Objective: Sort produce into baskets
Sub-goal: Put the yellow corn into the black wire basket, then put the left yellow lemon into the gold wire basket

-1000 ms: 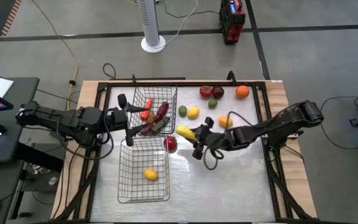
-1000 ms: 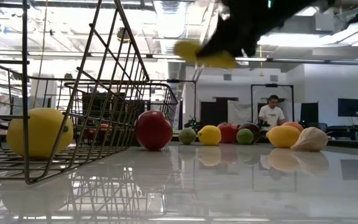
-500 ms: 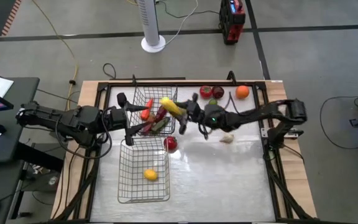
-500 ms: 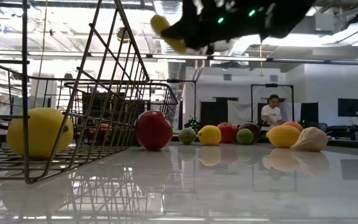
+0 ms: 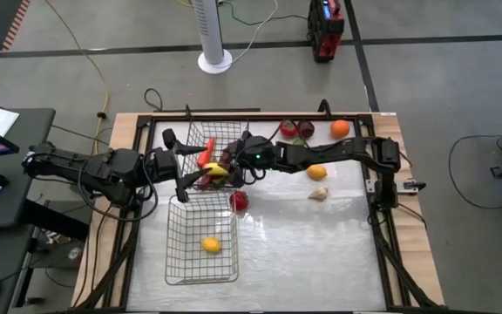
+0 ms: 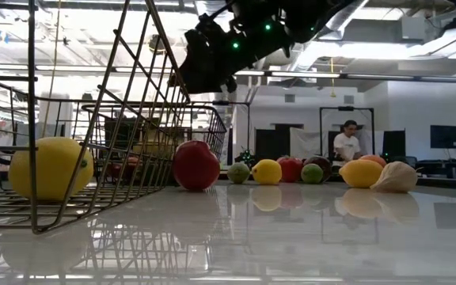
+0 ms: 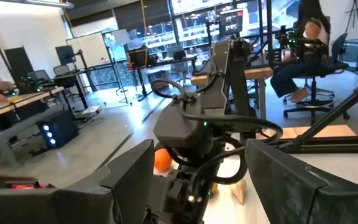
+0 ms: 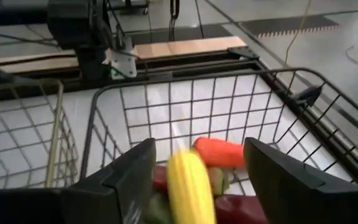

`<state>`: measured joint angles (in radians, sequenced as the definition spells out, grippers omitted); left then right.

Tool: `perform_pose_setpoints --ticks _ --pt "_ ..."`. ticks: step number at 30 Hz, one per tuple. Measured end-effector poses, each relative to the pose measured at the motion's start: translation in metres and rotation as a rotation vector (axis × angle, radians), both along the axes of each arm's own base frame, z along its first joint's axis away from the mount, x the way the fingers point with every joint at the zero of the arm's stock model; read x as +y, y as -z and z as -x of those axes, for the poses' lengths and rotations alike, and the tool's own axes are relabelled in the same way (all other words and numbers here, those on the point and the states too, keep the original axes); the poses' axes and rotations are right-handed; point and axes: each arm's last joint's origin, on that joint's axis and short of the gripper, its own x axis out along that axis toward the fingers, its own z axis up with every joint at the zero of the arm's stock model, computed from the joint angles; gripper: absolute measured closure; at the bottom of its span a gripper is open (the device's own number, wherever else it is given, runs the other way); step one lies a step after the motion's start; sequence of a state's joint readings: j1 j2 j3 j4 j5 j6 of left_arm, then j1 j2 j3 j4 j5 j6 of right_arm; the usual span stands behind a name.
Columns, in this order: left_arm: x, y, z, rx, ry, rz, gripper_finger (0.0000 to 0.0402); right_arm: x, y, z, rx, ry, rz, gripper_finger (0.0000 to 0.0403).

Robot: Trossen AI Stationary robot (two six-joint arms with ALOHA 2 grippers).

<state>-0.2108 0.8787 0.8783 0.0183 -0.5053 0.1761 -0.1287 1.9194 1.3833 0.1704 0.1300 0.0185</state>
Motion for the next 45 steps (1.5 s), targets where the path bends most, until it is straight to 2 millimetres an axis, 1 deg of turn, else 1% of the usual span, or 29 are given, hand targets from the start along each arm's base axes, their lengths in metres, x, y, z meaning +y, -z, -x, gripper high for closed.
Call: perform_pose_setpoints --ticks 3,5,7,12,15,18,20,24,27,30,35,37,42,45 --pt "0.0 0.0 0.0 0.002 0.001 0.001 0.016 0.0 -0.004 0.001 -0.001 -0.003 0.005 0.012" --pt "0.0 0.001 0.0 0.005 0.002 0.003 0.016 0.0 -0.009 0.006 0.034 -0.003 0.016 0.0117" --pt "-0.001 0.001 0.0 0.013 0.007 0.006 0.016 -0.001 -0.018 0.014 0.057 0.025 0.042 0.0117" --pt "-0.001 0.003 0.0 0.022 0.007 0.011 0.016 -0.007 -0.033 0.046 0.103 0.104 0.077 0.0117" --pt "-0.001 0.003 0.0 0.022 0.007 0.013 0.016 -0.014 -0.031 0.071 0.1 0.158 0.07 0.0117" --pt "-0.001 0.003 0.0 0.022 0.007 0.019 0.016 -0.021 -0.017 0.096 0.092 0.204 0.043 0.0117" --pt "-0.001 0.003 0.0 0.023 0.007 0.019 0.016 -0.025 -0.002 0.11 0.117 0.232 0.022 0.0117" --pt "-0.001 0.003 0.0 0.023 0.006 0.019 0.016 -0.031 0.02 0.128 0.171 0.278 -0.028 0.0117" --pt "-0.001 0.002 0.0 0.019 0.004 0.019 0.016 -0.033 0.032 0.132 0.215 0.288 -0.044 0.0117" --pt "0.0 0.003 -0.001 0.018 -0.006 0.021 0.016 -0.035 0.043 0.13 0.258 0.27 -0.032 0.0117" --pt "0.0 0.005 -0.006 0.025 -0.018 0.029 0.016 -0.047 0.068 0.126 0.363 0.11 -0.032 0.0117" --pt "0.0 0.007 -0.007 0.039 -0.02 0.024 0.016 -0.052 0.077 0.127 0.398 0.084 -0.024 0.0117" --pt "0.0 0.008 -0.008 0.048 -0.027 0.017 0.016 -0.066 0.083 0.13 0.396 -0.031 -0.048 0.0117" --pt "0.0 0.008 -0.008 0.05 -0.027 0.014 0.016 -0.07 0.084 0.134 0.382 -0.103 -0.062 0.0117"
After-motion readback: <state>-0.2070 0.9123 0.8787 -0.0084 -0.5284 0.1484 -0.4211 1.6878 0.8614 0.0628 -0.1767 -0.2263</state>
